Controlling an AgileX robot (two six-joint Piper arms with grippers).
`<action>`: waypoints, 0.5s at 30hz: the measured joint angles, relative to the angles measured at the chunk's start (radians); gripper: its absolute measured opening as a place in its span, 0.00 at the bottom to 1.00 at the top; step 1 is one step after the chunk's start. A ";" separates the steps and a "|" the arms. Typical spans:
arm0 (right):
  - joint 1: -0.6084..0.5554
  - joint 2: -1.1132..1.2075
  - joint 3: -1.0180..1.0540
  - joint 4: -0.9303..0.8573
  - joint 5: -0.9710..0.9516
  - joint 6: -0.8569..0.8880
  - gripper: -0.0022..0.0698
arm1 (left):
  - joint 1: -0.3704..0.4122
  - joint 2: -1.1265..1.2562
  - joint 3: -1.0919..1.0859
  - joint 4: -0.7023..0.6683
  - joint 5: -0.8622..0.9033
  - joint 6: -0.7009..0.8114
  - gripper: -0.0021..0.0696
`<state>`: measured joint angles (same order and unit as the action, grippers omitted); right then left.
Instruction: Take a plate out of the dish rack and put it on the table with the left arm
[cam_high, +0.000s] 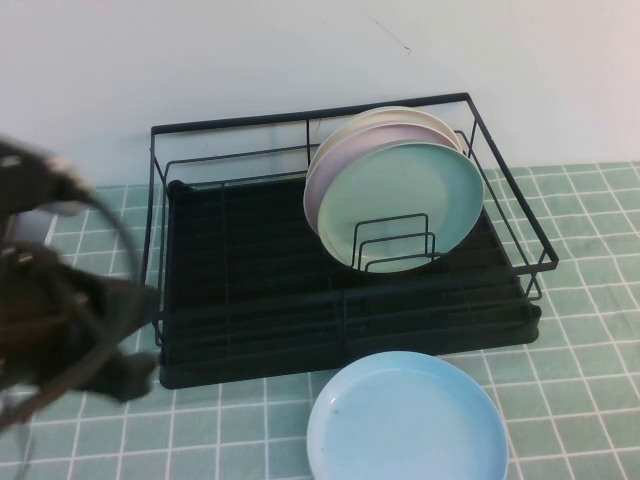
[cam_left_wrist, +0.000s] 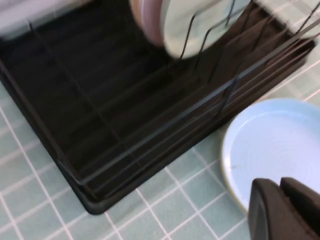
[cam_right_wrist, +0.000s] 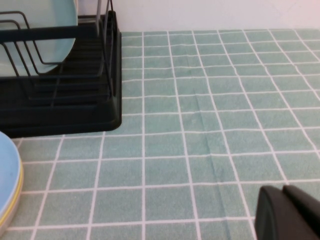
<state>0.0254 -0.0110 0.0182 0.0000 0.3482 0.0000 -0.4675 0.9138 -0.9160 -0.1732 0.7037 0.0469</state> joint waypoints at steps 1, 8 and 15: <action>0.000 0.000 0.000 0.000 0.000 0.000 0.03 | 0.000 -0.036 0.000 0.002 0.018 0.003 0.05; 0.000 0.000 0.000 0.000 0.000 0.000 0.03 | 0.000 -0.206 0.000 0.064 0.114 0.011 0.03; 0.000 0.000 0.000 0.000 0.000 0.000 0.03 | 0.000 -0.243 0.002 0.068 0.168 0.016 0.03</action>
<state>0.0254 -0.0110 0.0182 0.0000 0.3482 0.0000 -0.4675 0.6704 -0.9144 -0.1048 0.8715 0.0626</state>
